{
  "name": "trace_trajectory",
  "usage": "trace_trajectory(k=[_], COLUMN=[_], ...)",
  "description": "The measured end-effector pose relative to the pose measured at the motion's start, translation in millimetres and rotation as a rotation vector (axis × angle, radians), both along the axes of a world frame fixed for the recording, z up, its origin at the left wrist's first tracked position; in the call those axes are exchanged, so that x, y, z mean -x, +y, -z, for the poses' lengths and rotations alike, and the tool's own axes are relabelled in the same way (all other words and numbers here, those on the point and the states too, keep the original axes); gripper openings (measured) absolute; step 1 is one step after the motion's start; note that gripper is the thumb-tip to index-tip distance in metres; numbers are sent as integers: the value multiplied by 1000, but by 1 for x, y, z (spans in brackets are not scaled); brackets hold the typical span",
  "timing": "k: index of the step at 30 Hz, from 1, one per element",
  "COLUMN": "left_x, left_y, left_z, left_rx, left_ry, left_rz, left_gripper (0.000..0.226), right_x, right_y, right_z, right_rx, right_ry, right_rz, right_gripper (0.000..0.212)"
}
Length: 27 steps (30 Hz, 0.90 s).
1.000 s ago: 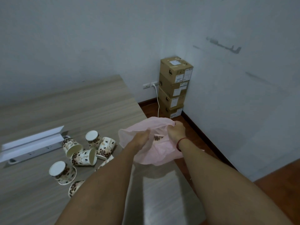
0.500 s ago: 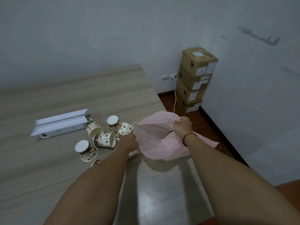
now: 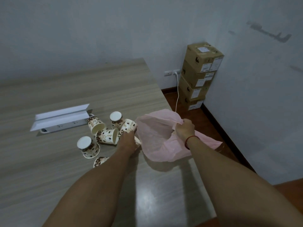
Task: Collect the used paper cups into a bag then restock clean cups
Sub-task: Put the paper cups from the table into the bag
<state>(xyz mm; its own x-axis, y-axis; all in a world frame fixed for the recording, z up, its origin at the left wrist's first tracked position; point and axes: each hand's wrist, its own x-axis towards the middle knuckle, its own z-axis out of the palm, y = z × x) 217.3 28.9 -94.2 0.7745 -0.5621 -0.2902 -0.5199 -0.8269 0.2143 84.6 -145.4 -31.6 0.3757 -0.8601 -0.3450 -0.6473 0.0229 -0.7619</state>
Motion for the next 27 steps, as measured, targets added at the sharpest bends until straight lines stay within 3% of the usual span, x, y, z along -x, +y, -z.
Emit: trace_trajectory(k=[4, 7, 10, 15, 19, 24, 27], left_x=[-22, -25, -15, 13, 44, 74, 74], left_y=[-13, -31, -52, -73, -97, -117, -118], left_z=[-32, -63, -82, -75, -64, -45, -41], left_rx=[51, 167, 353, 379, 308, 180, 281], left_ry=[-42, -39, 80, 384, 617, 606, 471], left_rz=[-7, -26, -79, -92, -117, -49, -116], left_gripper=[54, 53, 39, 35, 49, 36, 33], right_x=[3, 2, -4, -3, 5, 6, 3], right_y=[1, 0, -6, -19, -31, -39, -43], right_z=[-10, -22, -33, -39, -32, -23, -17], right_rx=[-26, -80, -94, -17, 8, 27, 20], right_ry=[-15, -68, -111, -78, -110, -163, -179], right_rz=[28, -23, 5, 68, 17, -82, -137], right_gripper=[44, 70, 76, 48, 42, 39, 31])
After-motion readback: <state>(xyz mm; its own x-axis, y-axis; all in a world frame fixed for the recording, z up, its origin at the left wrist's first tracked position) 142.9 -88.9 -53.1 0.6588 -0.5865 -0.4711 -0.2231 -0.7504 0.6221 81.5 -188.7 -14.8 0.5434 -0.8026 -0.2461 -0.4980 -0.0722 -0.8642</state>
